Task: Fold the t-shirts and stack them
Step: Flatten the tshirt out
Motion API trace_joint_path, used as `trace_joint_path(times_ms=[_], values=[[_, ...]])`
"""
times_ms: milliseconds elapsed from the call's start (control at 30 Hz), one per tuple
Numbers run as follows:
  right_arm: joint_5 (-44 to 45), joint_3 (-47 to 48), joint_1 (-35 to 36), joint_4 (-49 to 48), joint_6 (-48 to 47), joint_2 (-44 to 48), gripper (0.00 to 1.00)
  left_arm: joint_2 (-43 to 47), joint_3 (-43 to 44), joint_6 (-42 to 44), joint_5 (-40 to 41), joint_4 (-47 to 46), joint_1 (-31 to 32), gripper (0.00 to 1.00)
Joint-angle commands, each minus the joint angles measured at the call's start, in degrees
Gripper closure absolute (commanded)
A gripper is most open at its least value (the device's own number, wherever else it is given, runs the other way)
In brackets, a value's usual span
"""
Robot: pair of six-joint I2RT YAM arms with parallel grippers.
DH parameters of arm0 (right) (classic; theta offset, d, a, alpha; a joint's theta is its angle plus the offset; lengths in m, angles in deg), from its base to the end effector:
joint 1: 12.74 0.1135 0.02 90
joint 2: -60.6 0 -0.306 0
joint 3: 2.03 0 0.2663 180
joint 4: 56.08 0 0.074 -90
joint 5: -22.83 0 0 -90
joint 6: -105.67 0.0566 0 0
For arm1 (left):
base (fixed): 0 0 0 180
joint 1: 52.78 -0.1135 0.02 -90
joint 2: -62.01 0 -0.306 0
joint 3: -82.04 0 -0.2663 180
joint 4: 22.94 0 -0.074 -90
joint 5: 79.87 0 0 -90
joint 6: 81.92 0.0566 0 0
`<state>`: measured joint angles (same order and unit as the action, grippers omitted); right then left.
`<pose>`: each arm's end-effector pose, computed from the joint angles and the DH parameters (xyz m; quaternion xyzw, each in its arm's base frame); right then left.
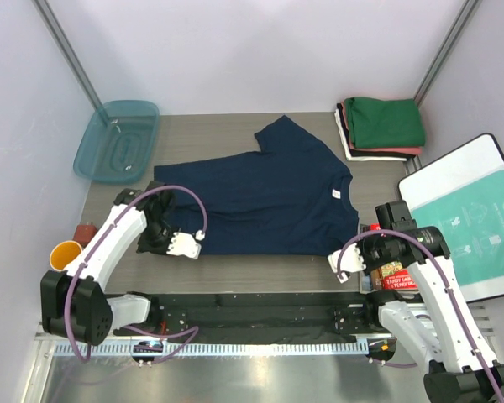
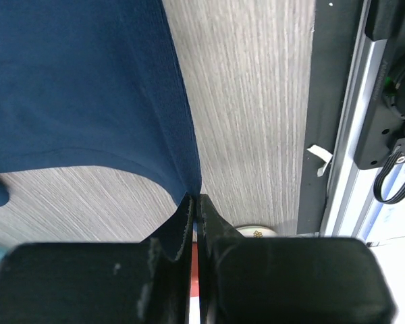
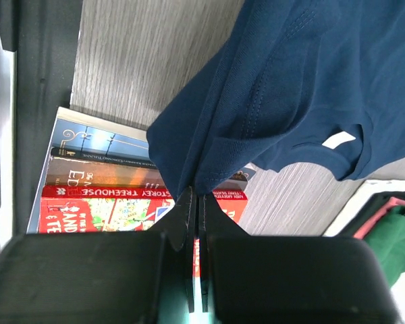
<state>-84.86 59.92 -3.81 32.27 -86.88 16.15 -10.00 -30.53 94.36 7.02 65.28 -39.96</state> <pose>0.0936 0.0321 0.2870 -0.8197 0.5274 -0.0161 0.2230 0.1793 -0.0439 0.2529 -0.7600 -0.6489 0.0363 0.0034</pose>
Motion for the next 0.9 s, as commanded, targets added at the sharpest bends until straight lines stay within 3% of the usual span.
trace_joint_path(times_ms=[0,167,233,267,300,400,533,600,633,733,767,867], values=[[2.8,-2.1,-0.2,6.3,-4.2,2.7,0.99,3.3,-1.2,-2.2,1.3,20.2,1.0,1.00],[2.8,-2.4,-0.1,6.1,-4.0,3.3,0.99,2.4,-1.3,-3.0,0.9,20.1,2.6,1.00],[2.8,-2.3,-0.1,5.5,-3.7,3.7,0.77,0.7,0.5,-5.2,0.1,20.1,2.6,0.85],[2.8,-2.0,-0.1,5.4,-3.8,4.0,0.53,0.1,1.3,-6.1,0.2,20.1,2.6,0.50],[2.9,-1.7,-0.1,5.4,-3.9,4.0,0.47,-0.7,2.1,-6.9,0.6,20.1,2.6,0.43],[3.1,-0.1,-0.1,4.7,-3.8,3.7,0.27,-2.0,5.8,-8.8,2.6,20.0,2.6,0.30],[0.2,3.0,-0.1,-2.9,3.0,1.6,0.23,-3.1,16.6,-7.7,7.4,19.5,2.5,0.28],[-2.4,4.3,-0.1,-12.7,8.6,-1.4,0.28,-6.0,22.1,-8.9,6.8,16.0,1.5,0.32],[-2.8,3.6,-0.2,-18.2,16.3,-2.9,0.46,-7.3,26.4,-11.9,6.0,10.4,1.1,0.42],[-0.7,1.7,-0.1,-43.2,27.3,-11.2,0.90,-13.4,29.9,-14.6,6.0,2.0,-1.0,0.77],[0.2,1.9,-0.1,-53.1,33.2,-14.1,0.99,-15.4,29.8,-15.7,8.0,-4.0,-1.1,1.00],[2.3,10.3,-0.1,-60.2,42.7,-31.2,0.99,-23.5,30.5,-15.7,10.2,-10.1,-2.3,1.00]])
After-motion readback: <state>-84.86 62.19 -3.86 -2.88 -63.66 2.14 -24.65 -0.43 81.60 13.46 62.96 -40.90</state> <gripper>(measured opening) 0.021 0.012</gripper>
